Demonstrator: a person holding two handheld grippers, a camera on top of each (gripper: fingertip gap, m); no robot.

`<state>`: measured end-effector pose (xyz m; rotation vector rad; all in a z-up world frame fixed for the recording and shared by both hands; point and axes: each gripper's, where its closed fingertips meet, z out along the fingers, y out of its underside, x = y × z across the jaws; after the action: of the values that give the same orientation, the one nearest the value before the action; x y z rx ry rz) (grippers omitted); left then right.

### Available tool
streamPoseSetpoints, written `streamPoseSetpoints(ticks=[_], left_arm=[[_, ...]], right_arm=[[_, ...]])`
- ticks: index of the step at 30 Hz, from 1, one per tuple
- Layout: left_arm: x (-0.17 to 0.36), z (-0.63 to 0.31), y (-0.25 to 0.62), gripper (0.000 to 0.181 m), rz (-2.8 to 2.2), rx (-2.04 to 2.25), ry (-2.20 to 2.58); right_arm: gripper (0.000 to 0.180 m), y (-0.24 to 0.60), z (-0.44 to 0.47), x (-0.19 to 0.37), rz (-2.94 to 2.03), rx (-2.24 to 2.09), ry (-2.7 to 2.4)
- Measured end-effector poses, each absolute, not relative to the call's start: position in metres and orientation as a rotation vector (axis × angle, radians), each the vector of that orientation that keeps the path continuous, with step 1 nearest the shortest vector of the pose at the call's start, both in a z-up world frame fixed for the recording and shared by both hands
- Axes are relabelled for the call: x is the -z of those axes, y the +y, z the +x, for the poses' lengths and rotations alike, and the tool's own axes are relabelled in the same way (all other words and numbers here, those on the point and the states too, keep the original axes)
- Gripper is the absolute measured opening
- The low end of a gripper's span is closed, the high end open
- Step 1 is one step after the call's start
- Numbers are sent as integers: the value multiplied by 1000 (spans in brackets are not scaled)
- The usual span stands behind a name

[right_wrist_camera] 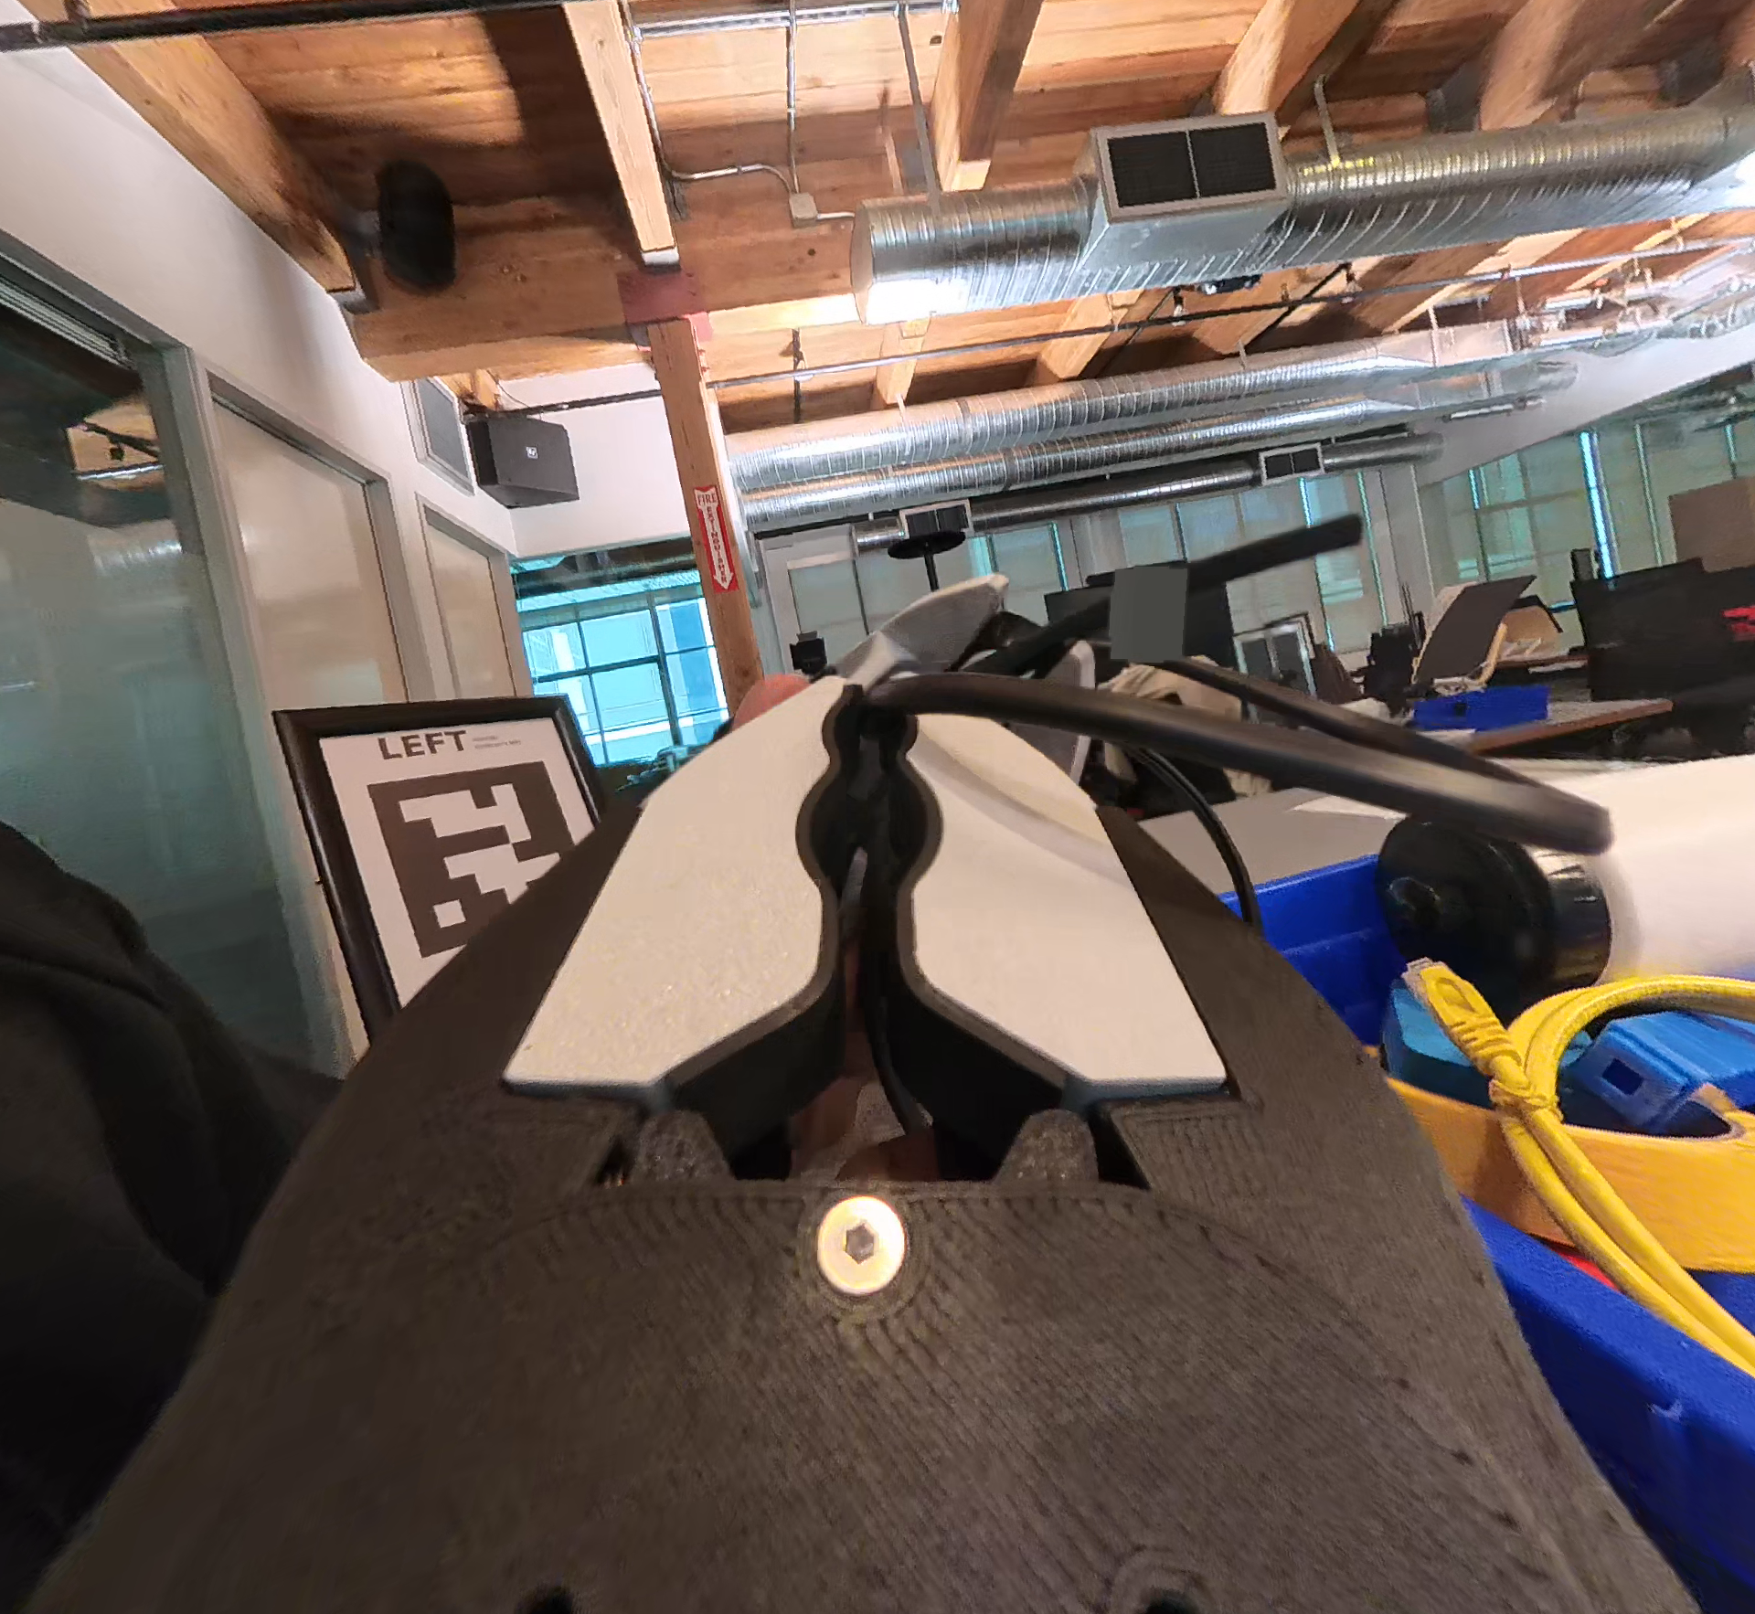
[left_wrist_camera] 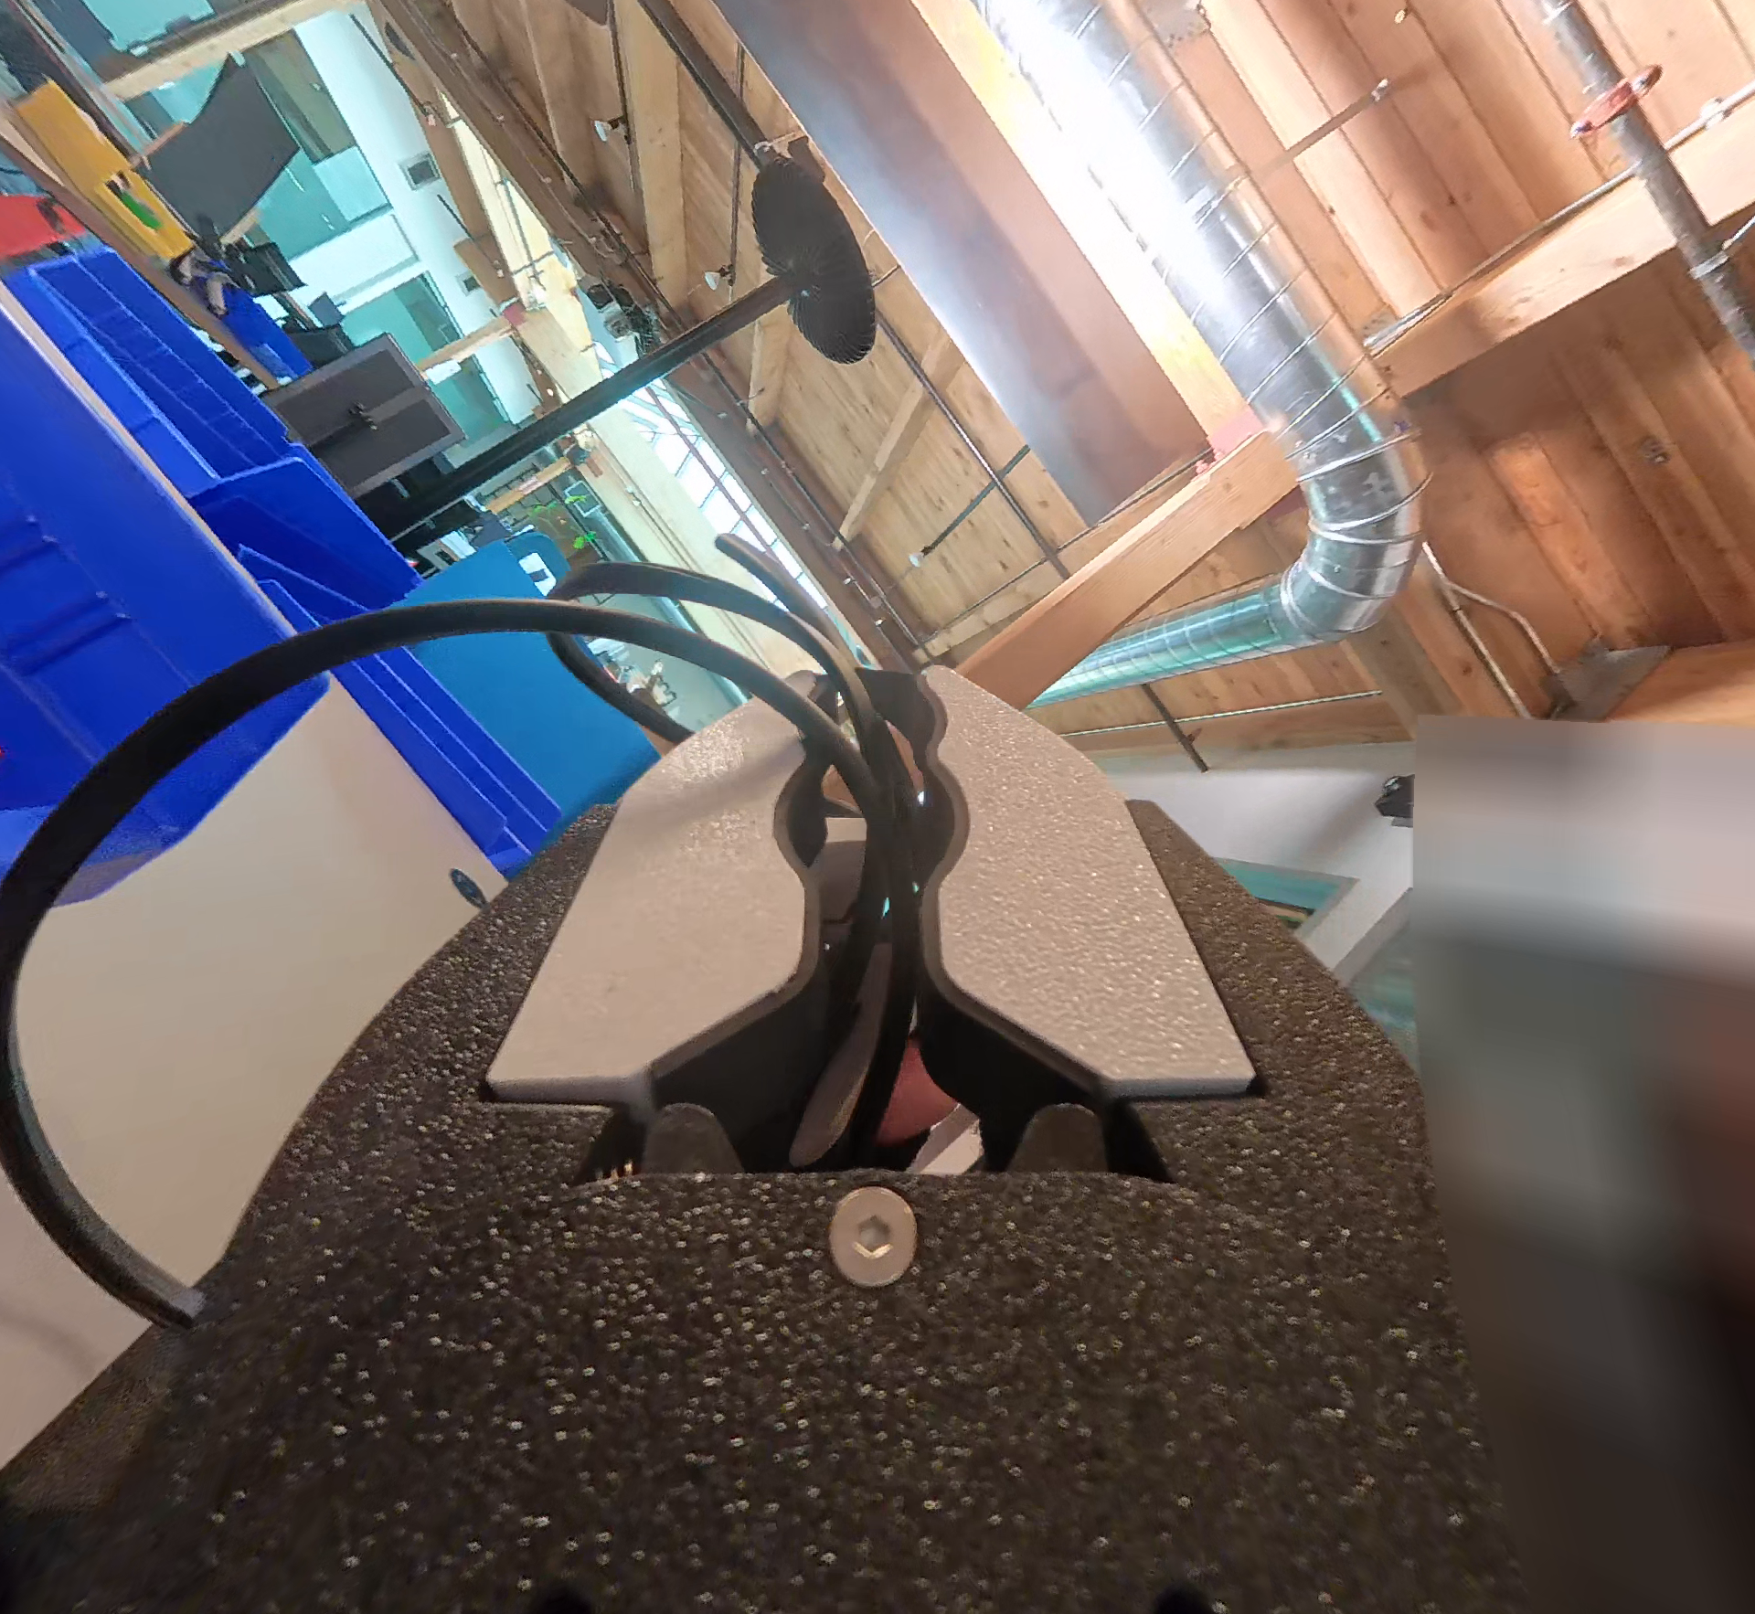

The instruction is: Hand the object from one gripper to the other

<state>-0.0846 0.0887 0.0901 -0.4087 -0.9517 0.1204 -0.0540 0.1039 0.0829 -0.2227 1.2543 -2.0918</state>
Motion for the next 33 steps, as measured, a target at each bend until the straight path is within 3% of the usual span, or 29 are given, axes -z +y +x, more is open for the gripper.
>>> streamPoseSetpoints(ticks=[17, 23, 28, 33], left_arm=[[-93, -76, 94, 6, -637, -352, -976], [-103, -67, 85, 6, -653, -432, -944], [-111, -53, 80, 6, -841, -660, -955], [-105, -49, 85, 7, -1082, -882, -1022]], right_arm=[[5, 90, -50, -63, -219, 1940, 1385], [21, 80, -53, -38, -354, 1915, 1681], [26, 80, -84, -26, -590, 2090, 2074], [28, 99, -106, -62, -803, 2503, 2172]])
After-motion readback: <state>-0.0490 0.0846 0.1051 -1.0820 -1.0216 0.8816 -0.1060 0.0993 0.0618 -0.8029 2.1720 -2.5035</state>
